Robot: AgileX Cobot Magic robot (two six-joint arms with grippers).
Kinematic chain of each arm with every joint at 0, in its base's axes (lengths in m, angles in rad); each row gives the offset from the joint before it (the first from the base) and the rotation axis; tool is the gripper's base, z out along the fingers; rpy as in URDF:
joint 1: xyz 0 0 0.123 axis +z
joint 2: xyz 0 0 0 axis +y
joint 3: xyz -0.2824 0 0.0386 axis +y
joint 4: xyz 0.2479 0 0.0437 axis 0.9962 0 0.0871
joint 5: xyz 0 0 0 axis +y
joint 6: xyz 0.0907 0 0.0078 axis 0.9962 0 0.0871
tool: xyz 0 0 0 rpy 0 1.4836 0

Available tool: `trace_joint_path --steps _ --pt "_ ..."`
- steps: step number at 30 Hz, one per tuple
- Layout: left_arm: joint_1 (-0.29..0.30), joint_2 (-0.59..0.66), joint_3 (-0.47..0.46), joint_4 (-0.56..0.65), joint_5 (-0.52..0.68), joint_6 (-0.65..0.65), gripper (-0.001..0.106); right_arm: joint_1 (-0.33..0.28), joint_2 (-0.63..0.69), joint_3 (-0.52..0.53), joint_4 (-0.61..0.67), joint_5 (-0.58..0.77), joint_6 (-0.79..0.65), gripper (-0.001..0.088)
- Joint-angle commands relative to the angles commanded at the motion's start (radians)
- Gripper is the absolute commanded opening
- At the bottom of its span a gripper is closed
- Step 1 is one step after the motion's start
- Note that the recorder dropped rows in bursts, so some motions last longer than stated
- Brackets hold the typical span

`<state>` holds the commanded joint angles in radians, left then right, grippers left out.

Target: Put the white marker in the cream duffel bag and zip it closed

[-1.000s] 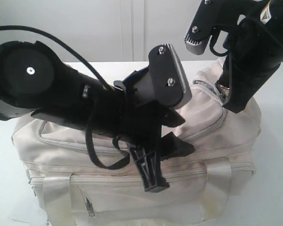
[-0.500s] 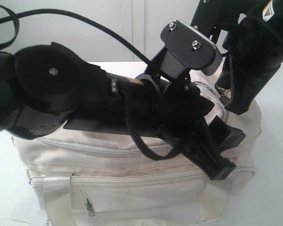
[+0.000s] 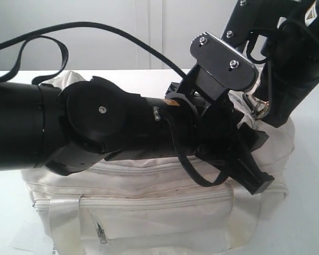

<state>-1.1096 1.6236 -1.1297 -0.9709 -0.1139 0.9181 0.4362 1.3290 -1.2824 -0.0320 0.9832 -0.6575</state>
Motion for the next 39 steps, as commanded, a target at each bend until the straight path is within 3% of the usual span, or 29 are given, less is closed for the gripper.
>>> trace_joint_path --steps 3,8,10,13,14,15,17,18,19,20,21,39 --pt "0.000 0.000 0.000 0.007 0.021 0.000 0.003 0.000 0.000 -0.001 0.000 -0.046 0.000 0.0000" --pt "0.000 -0.010 0.000 0.027 0.031 0.035 0.000 -0.022 0.000 -0.001 -0.004 -0.098 0.008 0.0000" --pt "0.000 -0.034 0.000 0.041 0.060 0.107 0.014 -0.034 0.000 -0.001 0.003 -0.083 0.008 0.0000" --pt "0.005 -0.050 0.000 0.041 0.144 0.105 0.068 -0.038 0.000 -0.001 0.007 -0.090 0.008 0.0000" --pt "0.003 -0.041 0.000 0.036 0.144 0.098 0.078 -0.038 0.000 -0.001 0.017 -0.095 0.008 0.0000" --pt "0.003 -0.039 0.000 0.036 0.141 0.098 0.077 -0.038 0.000 -0.001 0.021 -0.095 0.008 0.0000" --pt "0.003 -0.024 0.000 0.030 0.075 0.098 0.060 -0.038 0.000 -0.001 0.026 -0.095 0.008 0.0000" --pt "0.003 -0.022 0.000 0.030 0.052 0.098 0.042 -0.038 0.000 -0.001 0.032 -0.092 0.008 0.0000" --pt "0.003 -0.020 0.000 0.030 0.052 0.100 0.032 -0.038 0.000 -0.001 0.032 -0.092 0.008 0.0000" --pt "0.003 -0.018 0.000 0.032 0.054 0.102 0.012 -0.038 0.000 -0.001 0.032 -0.092 0.008 0.0000" --pt "0.003 -0.018 0.000 0.032 0.054 0.102 0.001 -0.038 0.000 -0.001 0.032 -0.095 0.008 0.0000" --pt "0.001 -0.018 0.000 0.036 0.064 0.107 0.000 -0.089 0.103 -0.009 0.109 -0.363 0.014 0.0000"
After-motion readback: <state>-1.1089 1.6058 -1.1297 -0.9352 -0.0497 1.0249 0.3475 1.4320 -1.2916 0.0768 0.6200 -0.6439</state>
